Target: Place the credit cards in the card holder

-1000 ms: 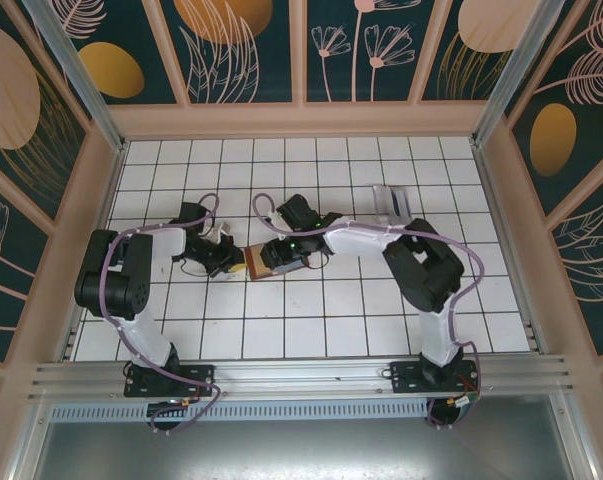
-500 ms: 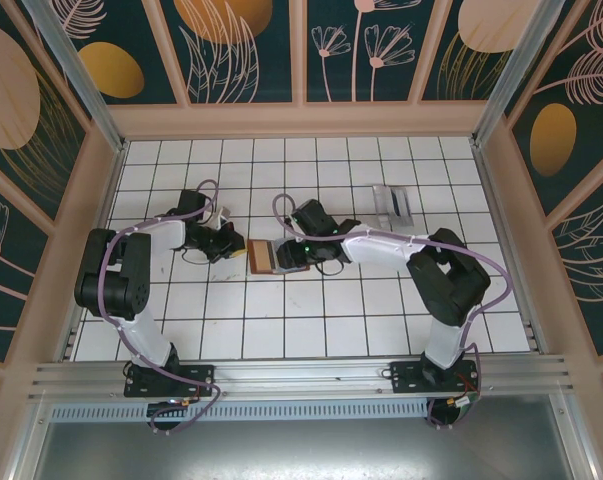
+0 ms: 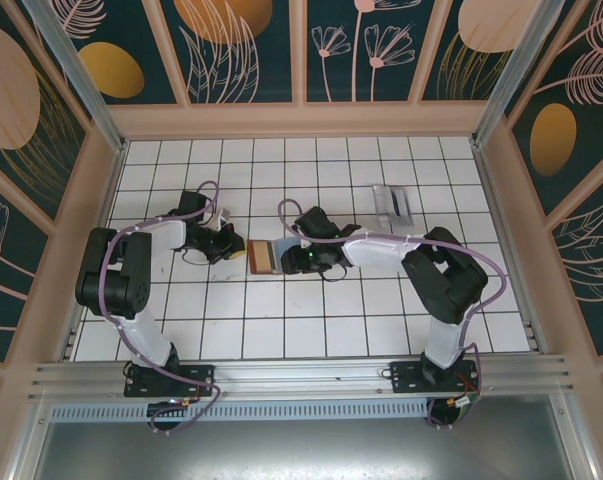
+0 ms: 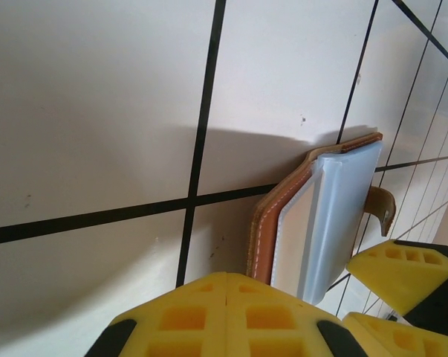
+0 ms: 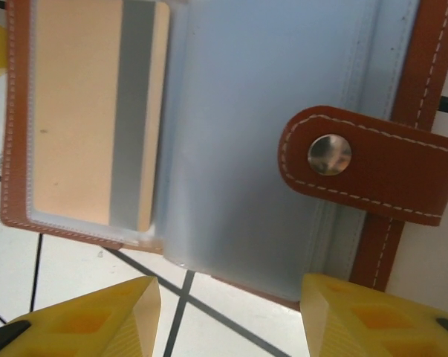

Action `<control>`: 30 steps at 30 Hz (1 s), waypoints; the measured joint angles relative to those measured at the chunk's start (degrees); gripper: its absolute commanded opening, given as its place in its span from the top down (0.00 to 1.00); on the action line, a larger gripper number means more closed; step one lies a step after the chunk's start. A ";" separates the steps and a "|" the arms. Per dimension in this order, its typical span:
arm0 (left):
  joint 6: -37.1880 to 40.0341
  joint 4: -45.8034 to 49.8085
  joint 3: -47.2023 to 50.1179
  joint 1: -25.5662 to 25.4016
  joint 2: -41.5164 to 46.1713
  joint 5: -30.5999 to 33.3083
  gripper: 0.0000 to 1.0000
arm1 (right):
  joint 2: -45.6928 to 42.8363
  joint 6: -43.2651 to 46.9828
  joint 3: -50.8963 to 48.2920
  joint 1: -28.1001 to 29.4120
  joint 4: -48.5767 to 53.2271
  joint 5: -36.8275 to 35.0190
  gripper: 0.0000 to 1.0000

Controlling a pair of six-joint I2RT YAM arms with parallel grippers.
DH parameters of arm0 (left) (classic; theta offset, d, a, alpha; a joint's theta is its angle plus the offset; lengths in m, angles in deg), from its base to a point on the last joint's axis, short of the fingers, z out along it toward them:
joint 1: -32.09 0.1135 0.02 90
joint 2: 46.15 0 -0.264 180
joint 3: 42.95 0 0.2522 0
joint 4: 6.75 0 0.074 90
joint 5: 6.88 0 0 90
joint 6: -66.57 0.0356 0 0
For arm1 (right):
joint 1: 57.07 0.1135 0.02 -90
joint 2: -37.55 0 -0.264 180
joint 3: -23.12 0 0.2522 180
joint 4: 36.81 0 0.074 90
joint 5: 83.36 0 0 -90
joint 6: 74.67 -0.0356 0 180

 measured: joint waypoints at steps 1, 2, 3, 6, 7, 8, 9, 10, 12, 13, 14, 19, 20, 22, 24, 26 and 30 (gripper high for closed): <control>0.00 0.00 0.00 0.00 0.00 -0.02 0.97 | 0.31 -0.02 0.00 -0.11 -0.09 0.04 0.47; 0.00 0.00 0.00 0.00 0.00 0.00 0.97 | 0.50 -0.02 0.00 -0.15 -0.24 0.11 0.47; 0.00 0.00 0.04 0.00 0.00 0.02 0.97 | 0.52 0.00 0.00 -0.28 -0.52 0.26 0.47; 0.02 0.17 0.09 0.00 0.00 0.02 0.97 | 0.83 0.04 0.17 -0.39 -1.07 0.72 0.48; 0.02 0.20 0.09 0.00 0.00 0.02 0.97 | 1.01 0.04 0.31 -0.42 -1.16 0.87 0.49; 0.04 0.20 0.09 0.00 0.00 0.02 0.97 | 1.07 0.04 0.33 -0.44 -1.38 1.07 0.49; 0.04 0.22 0.09 0.00 0.00 0.04 0.97 | 1.16 0.07 0.39 -0.46 -1.49 1.18 0.50; 0.04 0.22 0.09 0.00 0.00 0.04 0.97 | 1.25 0.09 0.50 -0.46 -1.49 1.33 0.51; 0.04 0.20 0.09 0.00 0.00 0.04 0.97 | 1.60 0.09 0.96 -0.46 -1.49 1.57 0.51; 0.04 0.20 0.09 0.00 0.00 0.02 0.97 | 1.81 0.09 1.14 -0.46 -1.53 1.60 0.52; 0.04 0.20 0.09 0.00 0.00 0.04 0.97 | 2.01 0.09 1.20 -0.46 -1.77 1.75 0.54; 0.02 0.20 0.15 0.00 0.00 0.00 0.97 | 2.69 0.63 1.84 -0.46 -2.12 3.19 0.61; 0.04 0.20 0.15 0.00 0.00 0.00 0.97 | 2.89 0.72 1.95 -0.46 -2.14 3.32 0.63; 0.04 0.15 0.20 0.00 0.00 0.02 0.97 | 3.17 1.03 2.25 -0.46 -2.14 3.61 0.70; 0.02 0.15 0.42 0.00 0.00 0.00 0.97 | 3.41 1.29 2.73 -0.46 -2.12 4.15 0.70; 0.02 0.15 0.52 0.00 -0.07 0.00 0.97 | 3.65 1.38 3.19 -0.46 -2.19 4.74 0.69; 0.02 0.13 0.92 0.00 -0.20 -0.02 0.97 | 4.17 1.40 4.04 -0.46 -2.71 6.45 0.67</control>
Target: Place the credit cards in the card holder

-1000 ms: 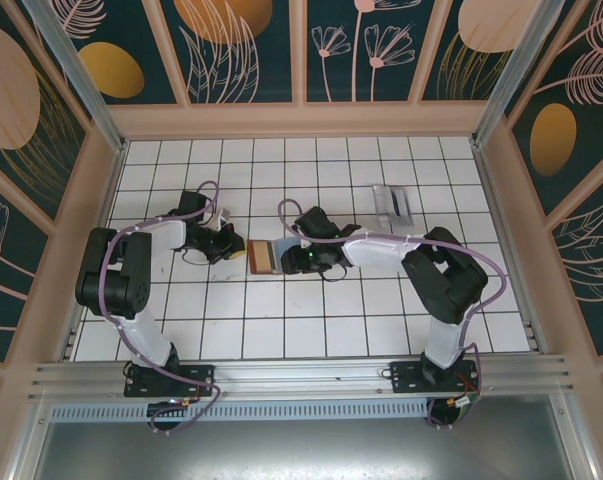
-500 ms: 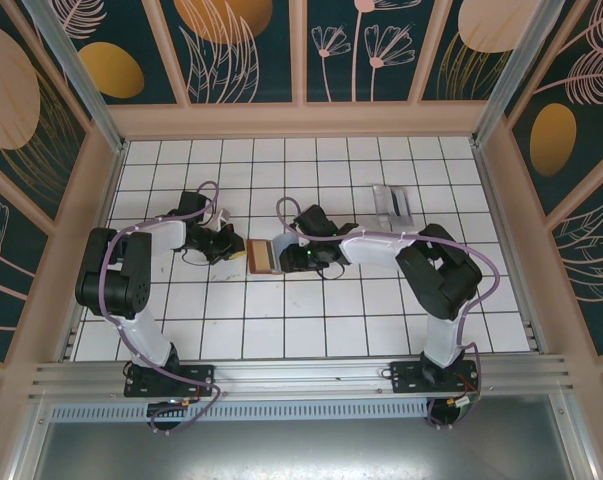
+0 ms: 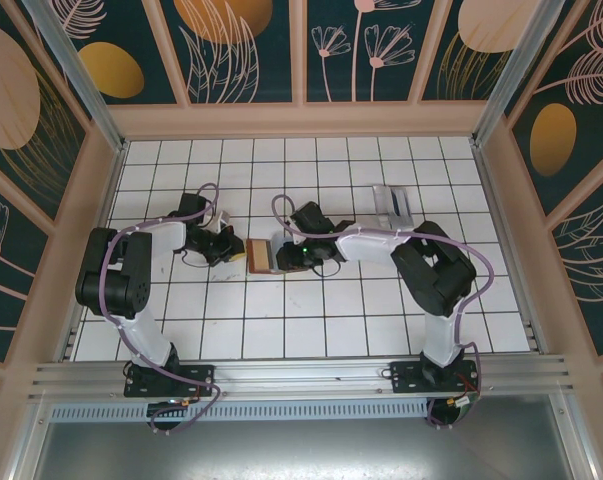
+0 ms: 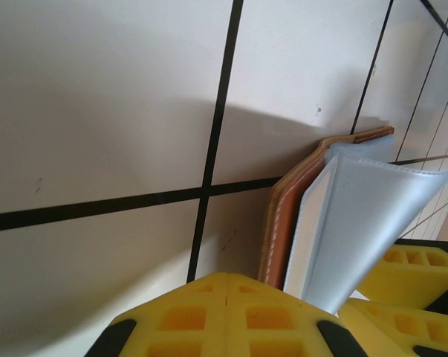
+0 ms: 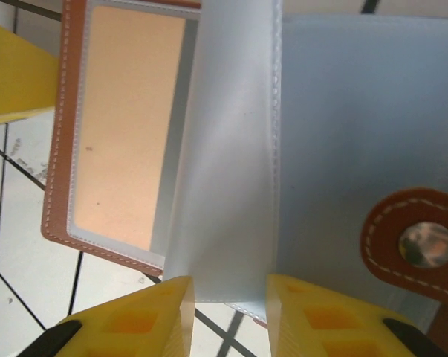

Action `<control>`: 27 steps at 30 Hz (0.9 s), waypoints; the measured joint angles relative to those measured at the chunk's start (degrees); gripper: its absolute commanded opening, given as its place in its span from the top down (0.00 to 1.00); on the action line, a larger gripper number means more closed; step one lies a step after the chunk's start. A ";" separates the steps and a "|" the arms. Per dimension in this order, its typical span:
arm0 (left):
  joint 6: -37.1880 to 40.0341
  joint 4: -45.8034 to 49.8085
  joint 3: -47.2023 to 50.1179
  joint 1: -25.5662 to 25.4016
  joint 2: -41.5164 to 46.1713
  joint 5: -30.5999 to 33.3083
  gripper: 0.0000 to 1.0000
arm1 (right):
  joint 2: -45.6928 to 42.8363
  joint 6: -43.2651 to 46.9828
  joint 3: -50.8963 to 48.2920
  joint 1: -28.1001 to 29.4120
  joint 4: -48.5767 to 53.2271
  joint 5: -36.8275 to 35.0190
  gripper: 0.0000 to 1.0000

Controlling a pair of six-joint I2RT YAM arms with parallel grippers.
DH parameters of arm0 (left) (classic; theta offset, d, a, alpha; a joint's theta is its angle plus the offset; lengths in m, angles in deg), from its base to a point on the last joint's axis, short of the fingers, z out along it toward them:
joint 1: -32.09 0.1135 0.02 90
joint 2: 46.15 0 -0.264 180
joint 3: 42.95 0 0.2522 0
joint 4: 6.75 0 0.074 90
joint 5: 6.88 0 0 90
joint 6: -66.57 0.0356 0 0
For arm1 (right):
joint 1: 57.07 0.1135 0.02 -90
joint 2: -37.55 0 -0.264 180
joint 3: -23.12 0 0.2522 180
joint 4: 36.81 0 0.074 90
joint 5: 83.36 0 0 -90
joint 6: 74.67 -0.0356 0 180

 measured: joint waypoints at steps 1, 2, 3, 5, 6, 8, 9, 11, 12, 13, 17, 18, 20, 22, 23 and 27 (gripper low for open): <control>0.00 0.02 0.04 0.00 -0.13 0.00 0.97 | 0.04 0.00 0.04 0.00 -0.26 0.31 0.66; 0.00 0.02 0.04 0.00 -0.24 0.00 0.97 | 0.07 0.00 0.17 0.00 -0.61 0.74 0.64; 0.00 0.02 0.04 0.00 -0.28 0.00 0.97 | 0.20 0.02 0.44 -0.02 -0.72 1.09 0.62; 0.02 0.00 0.04 0.00 -0.28 0.00 0.97 | 0.63 0.09 1.31 -0.07 -0.92 1.51 0.60; 0.00 0.00 0.04 0.00 -0.28 0.00 0.97 | 0.87 0.17 1.68 -0.11 -1.16 1.66 0.60; 0.02 0.02 0.04 0.00 -0.37 0.00 0.97 | 1.11 0.17 2.03 -0.20 -1.79 2.29 0.58; 0.02 0.02 0.04 0.00 -0.46 0.00 0.97 | 1.25 0.17 2.12 -0.24 -2.10 2.69 0.57; 0.02 0.02 0.04 0.00 -0.55 0.00 0.97 | 1.51 0.17 2.36 -0.39 -2.56 3.15 0.55; 0.02 0.02 0.04 0.00 -0.55 -0.02 0.97 | 1.70 0.17 2.45 -0.44 -2.84 3.37 0.54; 0.02 0.02 0.04 0.00 -0.55 -0.04 0.97 | 1.84 0.15 2.60 -0.44 -2.89 3.58 0.54; 0.02 0.02 0.04 0.00 -0.63 -0.20 0.97 | 2.49 0.13 3.58 -0.59 -3.45 3.96 0.54; 0.02 0.00 0.04 0.00 -0.63 -0.22 0.97 | 2.47 0.02 3.63 -0.61 -3.78 3.80 0.54; 0.02 0.02 0.04 0.00 -0.63 -0.22 0.97 | 1.99 -0.28 3.45 -0.63 -4.55 2.71 0.54; 0.17 0.02 0.04 0.00 -0.63 -0.20 0.96 | -0.11 -0.46 1.66 -0.63 -6.05 0.76 0.54; 0.22 0.02 0.04 0.00 -0.63 -0.17 0.96 | -2.03 -0.50 0.04 -0.68 -6.67 -0.31 0.53; 0.22 0.00 0.04 0.00 -0.63 -0.24 0.96 | -11.67 -0.48 -6.08 -1.27 -9.05 -4.28 0.52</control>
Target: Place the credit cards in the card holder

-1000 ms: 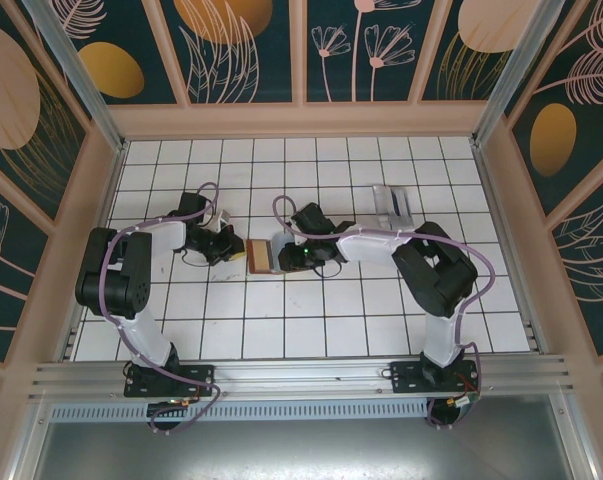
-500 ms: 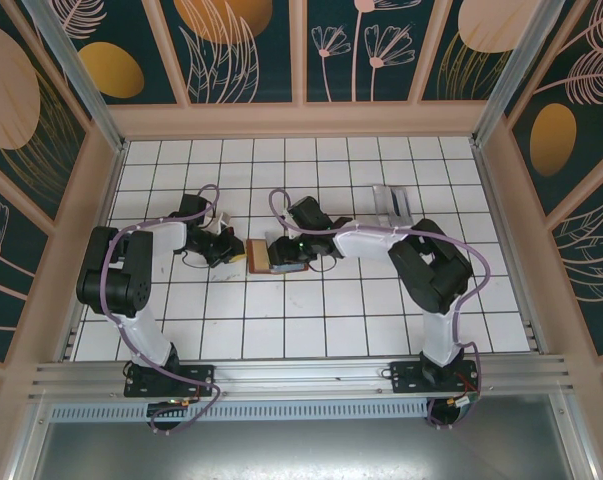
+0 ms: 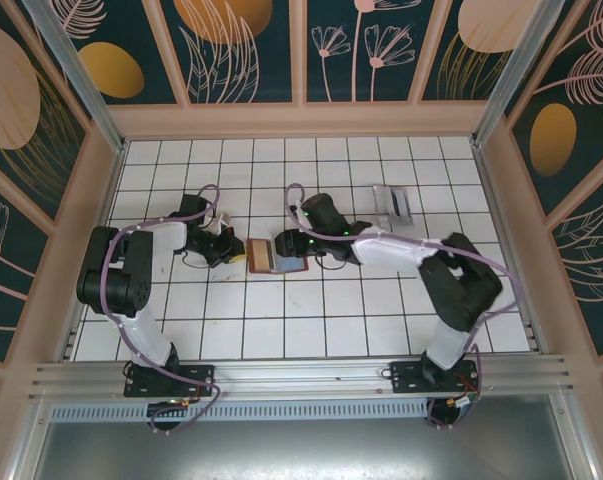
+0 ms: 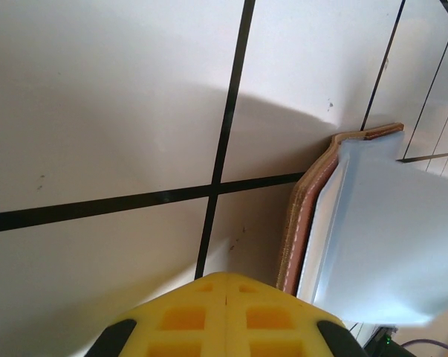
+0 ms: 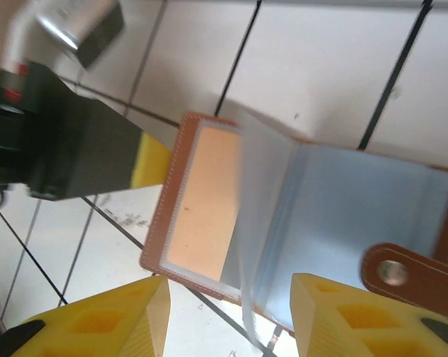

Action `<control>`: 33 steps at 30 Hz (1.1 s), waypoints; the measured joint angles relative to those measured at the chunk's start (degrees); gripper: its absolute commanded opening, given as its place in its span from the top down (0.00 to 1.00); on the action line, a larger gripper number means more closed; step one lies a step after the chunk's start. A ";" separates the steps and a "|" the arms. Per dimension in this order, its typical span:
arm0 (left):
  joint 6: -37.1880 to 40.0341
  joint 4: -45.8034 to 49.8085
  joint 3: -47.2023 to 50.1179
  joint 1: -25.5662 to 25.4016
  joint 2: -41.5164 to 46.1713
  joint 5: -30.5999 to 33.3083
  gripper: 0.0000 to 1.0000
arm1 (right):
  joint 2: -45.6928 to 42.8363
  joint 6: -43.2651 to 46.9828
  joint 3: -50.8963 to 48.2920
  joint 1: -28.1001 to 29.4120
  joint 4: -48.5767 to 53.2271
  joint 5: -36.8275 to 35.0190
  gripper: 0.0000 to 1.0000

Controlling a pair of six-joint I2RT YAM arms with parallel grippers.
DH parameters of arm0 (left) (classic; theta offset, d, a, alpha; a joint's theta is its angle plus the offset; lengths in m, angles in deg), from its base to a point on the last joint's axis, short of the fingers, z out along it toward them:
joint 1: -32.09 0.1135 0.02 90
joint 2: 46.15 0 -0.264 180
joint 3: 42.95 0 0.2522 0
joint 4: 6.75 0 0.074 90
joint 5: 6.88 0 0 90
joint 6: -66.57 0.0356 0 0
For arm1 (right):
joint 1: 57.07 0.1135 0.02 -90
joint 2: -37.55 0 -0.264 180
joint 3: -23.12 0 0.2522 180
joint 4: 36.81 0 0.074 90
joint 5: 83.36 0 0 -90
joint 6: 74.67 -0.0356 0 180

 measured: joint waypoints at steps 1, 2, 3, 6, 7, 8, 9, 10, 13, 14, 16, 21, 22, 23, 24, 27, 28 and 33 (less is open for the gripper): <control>0.00 -0.02 0.00 0.00 0.00 0.00 0.96 | -1.81 -0.04 -0.83 -0.37 -0.44 -0.72 0.52; 0.00 -0.02 0.00 0.00 0.00 0.00 0.96 | -3.63 -0.15 -1.75 -1.03 -1.16 -1.27 0.52; 0.00 -0.04 0.00 0.00 0.00 0.02 0.96 | -4.94 -0.28 -2.49 -1.86 -1.64 -1.55 0.52; 0.00 -0.04 0.00 0.00 -0.02 -0.11 0.96 | -5.88 -0.66 -3.65 -4.61 -2.43 -1.88 0.52; 0.00 -0.04 0.00 0.00 -0.04 -0.28 0.97 | -5.57 -0.72 -3.91 -5.57 -2.34 -1.81 0.52; 0.00 -0.04 0.00 0.00 -0.04 -0.37 0.96 | -5.20 -0.87 -4.02 -6.34 -2.05 -1.70 0.52; 0.00 -0.04 0.00 0.00 -0.07 -0.39 0.96 | -4.83 -0.90 -4.04 -6.71 -1.92 -1.68 0.52; 0.00 -0.02 0.00 0.00 -0.07 -0.39 0.96 | -4.39 -0.94 -4.04 -6.91 -1.92 -1.55 0.52; 0.00 -0.04 0.00 0.00 -0.11 -0.44 0.96 | -3.39 -1.14 -4.04 -6.88 -1.88 -0.15 0.51; 0.00 -0.02 0.00 0.00 -0.13 -0.42 0.96 | -3.10 -1.31 -4.04 -6.86 -1.84 0.52 0.51; 0.02 -0.09 0.00 0.00 -0.13 -0.42 0.96 | -2.32 -1.53 -4.04 -6.86 -1.95 2.36 0.51; 0.02 -0.26 0.00 0.00 -0.50 -0.46 0.96 | 1.36 -2.45 -4.07 -6.38 -2.43 7.10 0.49; 0.02 -0.28 0.00 0.00 -0.55 -0.44 0.96 | 2.32 -2.67 -4.07 -6.12 -2.45 7.85 0.49; 0.04 -0.28 0.00 0.00 -0.59 -0.46 0.96 | 3.34 -2.91 -4.04 -5.81 -2.47 8.57 0.49; 0.04 -0.28 0.00 0.00 -0.61 -0.46 0.96 | 4.13 -3.04 -4.04 -5.53 -2.45 9.01 0.49; 0.20 -0.35 0.00 0.00 -0.70 -0.46 0.96 | 6.12 -3.61 -4.04 -4.57 -2.43 10.23 0.49; 0.22 -0.42 0.00 0.00 -0.70 -0.44 0.96 | 6.45 -4.04 -4.04 -4.22 -2.49 10.47 0.49; 0.24 -0.42 0.00 0.00 -0.76 -0.46 0.96 | 6.64 -4.76 -4.04 -3.13 -3.93 11.52 0.50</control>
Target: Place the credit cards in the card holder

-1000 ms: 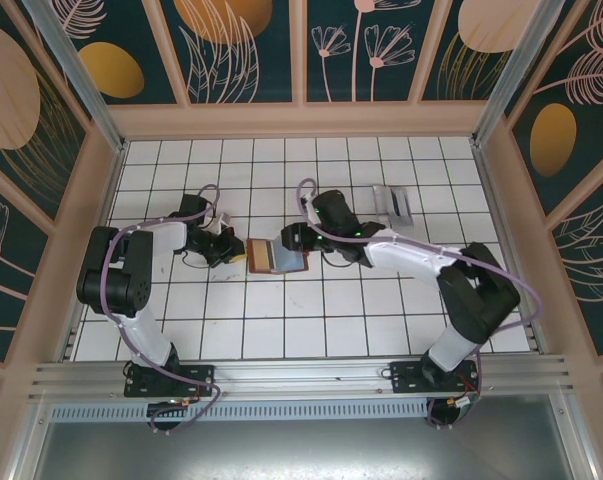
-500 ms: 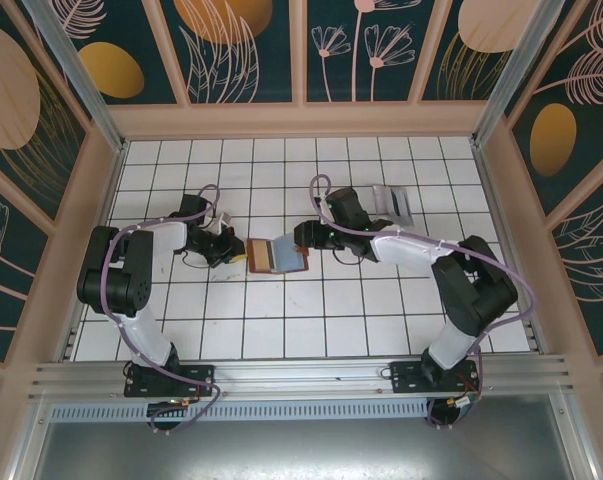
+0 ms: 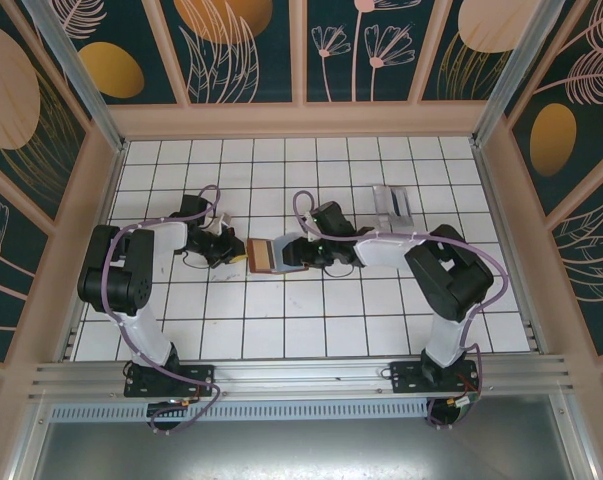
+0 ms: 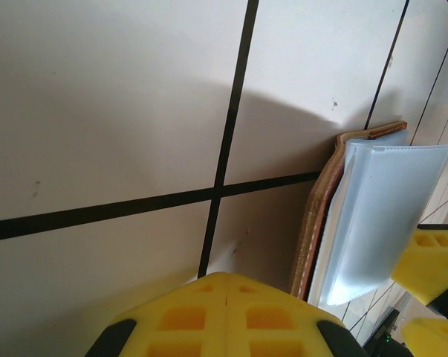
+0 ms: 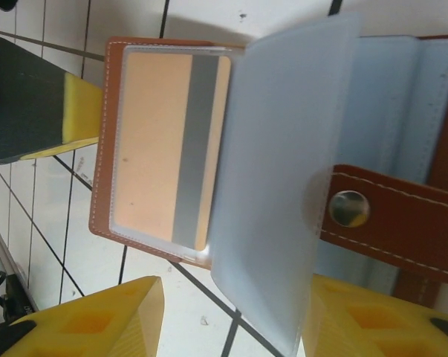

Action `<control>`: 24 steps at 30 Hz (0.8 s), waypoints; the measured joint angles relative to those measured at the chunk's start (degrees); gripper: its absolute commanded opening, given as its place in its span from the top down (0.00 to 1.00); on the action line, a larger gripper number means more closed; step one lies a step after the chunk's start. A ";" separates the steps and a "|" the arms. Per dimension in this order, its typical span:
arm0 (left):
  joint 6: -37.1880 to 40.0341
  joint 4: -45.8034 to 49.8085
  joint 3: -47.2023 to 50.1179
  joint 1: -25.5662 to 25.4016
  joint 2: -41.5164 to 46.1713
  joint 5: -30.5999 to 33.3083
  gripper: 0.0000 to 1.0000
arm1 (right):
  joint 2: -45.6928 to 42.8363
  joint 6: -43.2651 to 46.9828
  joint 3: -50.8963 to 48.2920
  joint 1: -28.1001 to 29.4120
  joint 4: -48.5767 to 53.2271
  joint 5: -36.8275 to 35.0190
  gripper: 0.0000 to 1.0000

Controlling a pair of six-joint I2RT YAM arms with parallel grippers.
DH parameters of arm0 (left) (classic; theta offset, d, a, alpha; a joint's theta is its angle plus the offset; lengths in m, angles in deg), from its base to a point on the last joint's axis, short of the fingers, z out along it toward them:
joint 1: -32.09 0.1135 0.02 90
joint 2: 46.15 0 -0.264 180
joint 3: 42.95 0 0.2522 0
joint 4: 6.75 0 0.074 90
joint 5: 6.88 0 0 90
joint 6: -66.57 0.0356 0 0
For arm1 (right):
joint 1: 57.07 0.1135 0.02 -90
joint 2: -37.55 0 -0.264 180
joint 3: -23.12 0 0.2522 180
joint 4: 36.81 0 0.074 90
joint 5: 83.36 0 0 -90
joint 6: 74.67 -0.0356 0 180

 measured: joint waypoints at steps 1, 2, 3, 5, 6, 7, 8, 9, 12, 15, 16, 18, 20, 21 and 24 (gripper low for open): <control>0.00 -0.02 0.00 0.00 0.00 0.00 0.96 | 0.00 0.02 0.00 0.11 -0.22 0.13 0.50; 0.02 0.00 0.00 0.00 0.00 0.00 0.95 | 0.00 0.04 0.09 0.24 -0.24 0.26 0.50; 0.04 0.00 0.00 0.00 0.00 -0.07 0.95 | 0.00 0.09 0.24 0.33 -0.22 0.37 0.50; 0.20 -0.04 0.02 0.00 0.02 -0.26 0.94 | 0.02 0.52 1.25 0.59 0.33 0.39 0.50; 0.22 -0.33 0.15 0.00 0.04 -0.26 0.93 | 0.07 0.72 1.86 0.72 0.44 0.42 0.50; 0.20 -0.74 0.52 0.00 0.28 -0.15 0.93 | 0.15 1.01 2.73 0.96 0.46 0.63 0.50; 0.20 -0.85 0.90 0.00 0.81 0.15 0.92 | 0.33 1.46 3.63 1.22 0.42 1.14 0.51; 0.20 -0.85 1.14 0.02 1.40 0.42 0.93 | 0.61 1.86 4.50 1.53 0.33 1.51 0.51; 0.13 -1.14 1.25 0.28 3.13 0.79 0.92 | 2.80 2.93 8.04 2.99 0.28 2.67 0.52; -0.28 -1.66 1.92 1.36 5.70 2.62 0.85 | 6.73 3.80 12.15 4.68 0.26 3.82 0.54; -0.55 -1.81 2.21 1.95 6.73 3.28 0.85 | 8.26 3.98 13.42 5.27 0.26 4.37 0.56; -0.98 -2.23 2.43 2.91 8.33 4.02 0.81 | 10.58 4.17 14.86 6.14 0.37 5.14 0.57; -1.75 -3.28 2.45 3.61 9.49 4.55 0.76 | 11.74 4.17 15.15 6.78 0.72 5.57 0.57; -2.10 -4.00 2.49 3.72 9.81 4.59 0.74 | 11.76 4.26 15.15 6.95 1.25 5.64 0.57; -3.50 -7.26 3.06 3.72 10.43 3.04 0.72 | 11.52 5.40 15.80 6.80 2.67 5.09 0.55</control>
